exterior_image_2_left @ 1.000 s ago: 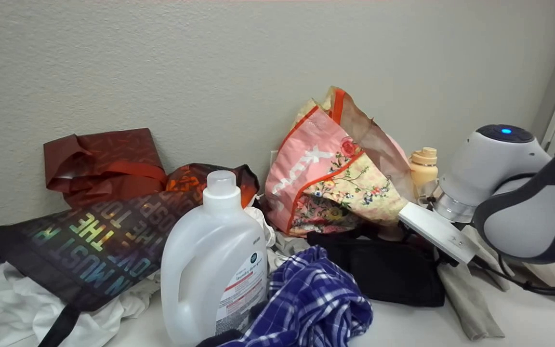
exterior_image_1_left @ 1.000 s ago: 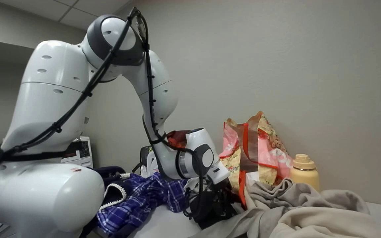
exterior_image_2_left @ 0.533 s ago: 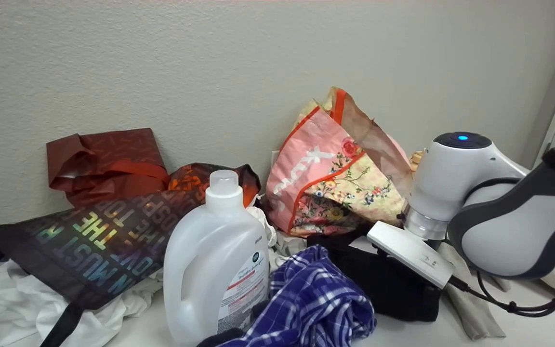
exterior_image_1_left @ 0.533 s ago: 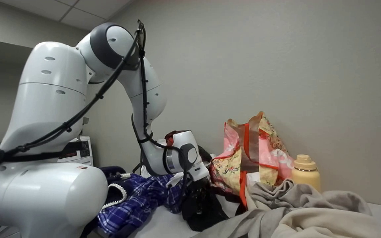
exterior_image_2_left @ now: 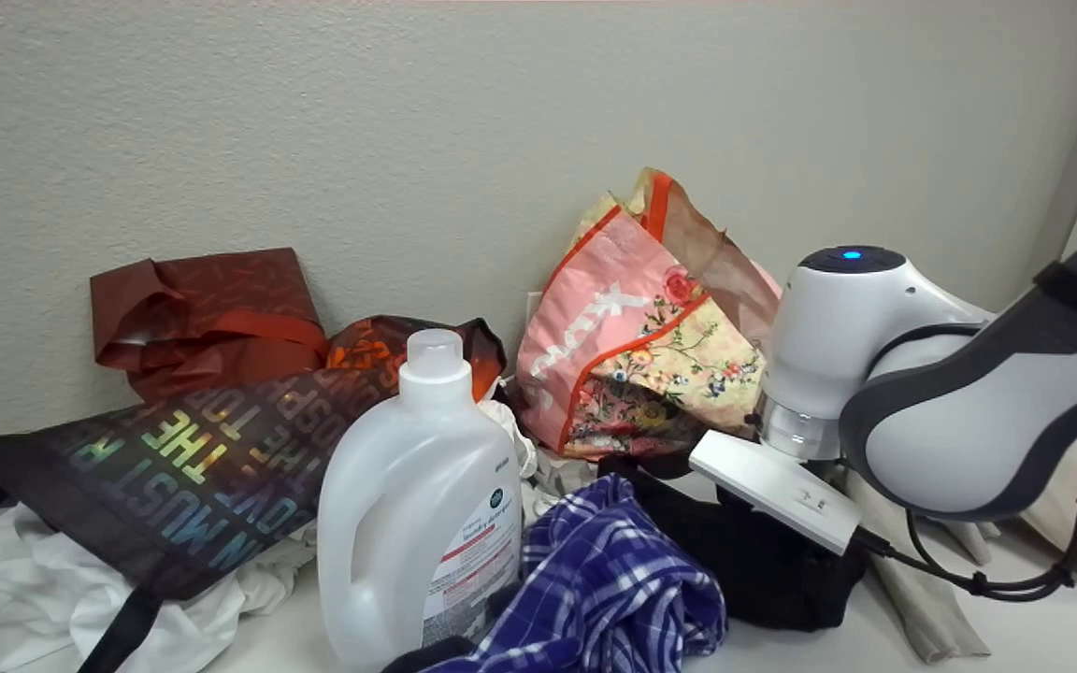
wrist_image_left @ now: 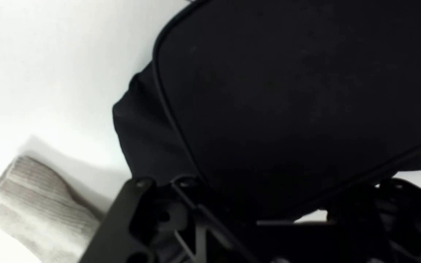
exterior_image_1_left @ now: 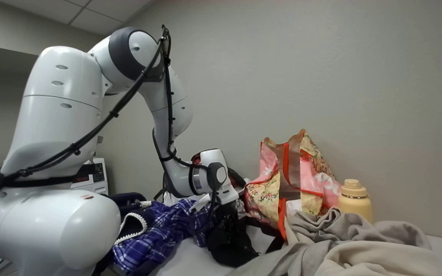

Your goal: Move the black bag to the right of the yellow bottle

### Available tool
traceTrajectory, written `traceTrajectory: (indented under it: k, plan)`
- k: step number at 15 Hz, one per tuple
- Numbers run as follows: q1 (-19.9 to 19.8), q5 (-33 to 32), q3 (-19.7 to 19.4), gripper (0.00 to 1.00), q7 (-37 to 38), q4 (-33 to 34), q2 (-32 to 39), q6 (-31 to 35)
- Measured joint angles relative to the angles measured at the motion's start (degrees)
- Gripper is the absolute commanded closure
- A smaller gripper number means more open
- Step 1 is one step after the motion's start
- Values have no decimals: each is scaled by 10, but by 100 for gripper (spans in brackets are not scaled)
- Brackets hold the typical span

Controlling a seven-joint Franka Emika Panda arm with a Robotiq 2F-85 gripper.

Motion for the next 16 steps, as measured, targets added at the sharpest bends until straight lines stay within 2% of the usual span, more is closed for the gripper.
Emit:
traceTrajectory:
  k: [2, 5, 11, 14, 16]
  plan:
    - [-19, 0, 18, 77, 0, 2, -1, -1]
    - [-55, 31, 53, 77, -20, 1, -4, 0]
    - [-135, 244, 149, 77, -159, -26, -47, 47]
    - [-150, 330, 167, 77, -218, -49, -117, 64]
    - [-155, 365, 167, 77, -243, -63, -178, 69]
